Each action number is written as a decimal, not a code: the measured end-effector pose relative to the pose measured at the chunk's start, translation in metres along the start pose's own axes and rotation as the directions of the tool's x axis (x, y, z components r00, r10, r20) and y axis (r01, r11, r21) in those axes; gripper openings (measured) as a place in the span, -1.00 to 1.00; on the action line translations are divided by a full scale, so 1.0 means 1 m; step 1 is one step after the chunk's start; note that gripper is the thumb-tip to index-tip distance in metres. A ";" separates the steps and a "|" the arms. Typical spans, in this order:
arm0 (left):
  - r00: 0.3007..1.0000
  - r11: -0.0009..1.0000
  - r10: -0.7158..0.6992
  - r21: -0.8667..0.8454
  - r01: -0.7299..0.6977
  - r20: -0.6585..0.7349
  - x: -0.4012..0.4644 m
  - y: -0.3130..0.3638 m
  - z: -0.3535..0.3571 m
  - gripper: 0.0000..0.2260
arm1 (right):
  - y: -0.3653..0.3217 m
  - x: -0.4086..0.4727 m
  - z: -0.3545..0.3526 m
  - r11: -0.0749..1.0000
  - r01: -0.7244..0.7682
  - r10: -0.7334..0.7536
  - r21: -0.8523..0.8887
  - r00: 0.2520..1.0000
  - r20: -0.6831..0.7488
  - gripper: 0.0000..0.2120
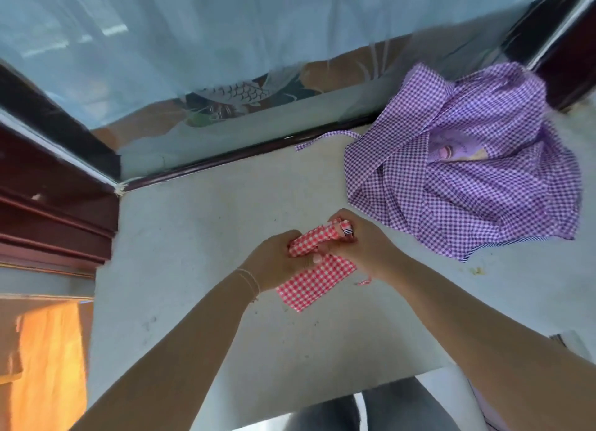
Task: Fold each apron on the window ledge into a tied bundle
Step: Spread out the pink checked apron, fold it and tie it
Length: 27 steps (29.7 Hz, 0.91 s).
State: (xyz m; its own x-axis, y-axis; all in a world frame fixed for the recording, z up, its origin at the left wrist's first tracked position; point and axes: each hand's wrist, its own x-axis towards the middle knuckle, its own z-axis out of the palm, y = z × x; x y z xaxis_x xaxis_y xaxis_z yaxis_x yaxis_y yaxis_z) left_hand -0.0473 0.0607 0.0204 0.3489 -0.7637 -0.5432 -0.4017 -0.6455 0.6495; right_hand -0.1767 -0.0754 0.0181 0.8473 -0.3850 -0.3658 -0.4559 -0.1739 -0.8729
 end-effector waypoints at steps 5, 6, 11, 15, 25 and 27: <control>0.998 0.998 0.045 0.054 -0.043 -0.035 -0.028 0.031 -0.021 -0.72 | -0.027 -0.014 -0.018 0.995 0.051 -0.057 0.090 0.996 0.063 -0.60; 0.997 0.998 0.042 0.057 -0.039 -0.058 -0.031 0.033 -0.025 -0.73 | -0.031 -0.015 -0.023 0.993 0.061 -0.071 0.098 0.993 0.099 -0.42; 0.978 0.959 -0.015 -0.279 -0.045 -0.210 -0.049 0.055 -0.040 -0.53 | -0.056 -0.025 -0.075 0.994 0.099 -0.089 -0.041 0.975 0.204 -0.40; 0.973 0.902 0.009 -0.417 -0.107 -0.231 -0.056 0.068 -0.038 -0.38 | -0.066 -0.034 -0.117 0.959 0.220 -0.196 -0.181 0.970 0.141 -0.63; 0.898 0.974 0.184 -0.046 -0.220 -0.401 -0.067 0.127 -0.038 -0.90 | -0.101 -0.054 -0.189 0.873 0.377 -0.393 -0.309 0.919 0.011 -0.73; 0.880 0.976 0.212 0.044 -0.214 -0.424 -0.069 0.136 -0.036 -0.93 | -0.107 -0.057 -0.197 0.875 0.394 -0.407 -0.283 0.913 0.011 -0.70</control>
State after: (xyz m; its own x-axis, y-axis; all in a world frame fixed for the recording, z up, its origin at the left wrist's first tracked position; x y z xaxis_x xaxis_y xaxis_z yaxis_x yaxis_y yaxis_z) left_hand -0.0962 0.0260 0.1655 0.5812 -0.8056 -0.1147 -0.5039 -0.4670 0.7266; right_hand -0.2300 -0.2134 0.1958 0.9625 -0.2708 0.0179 -0.1423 -0.5597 -0.8164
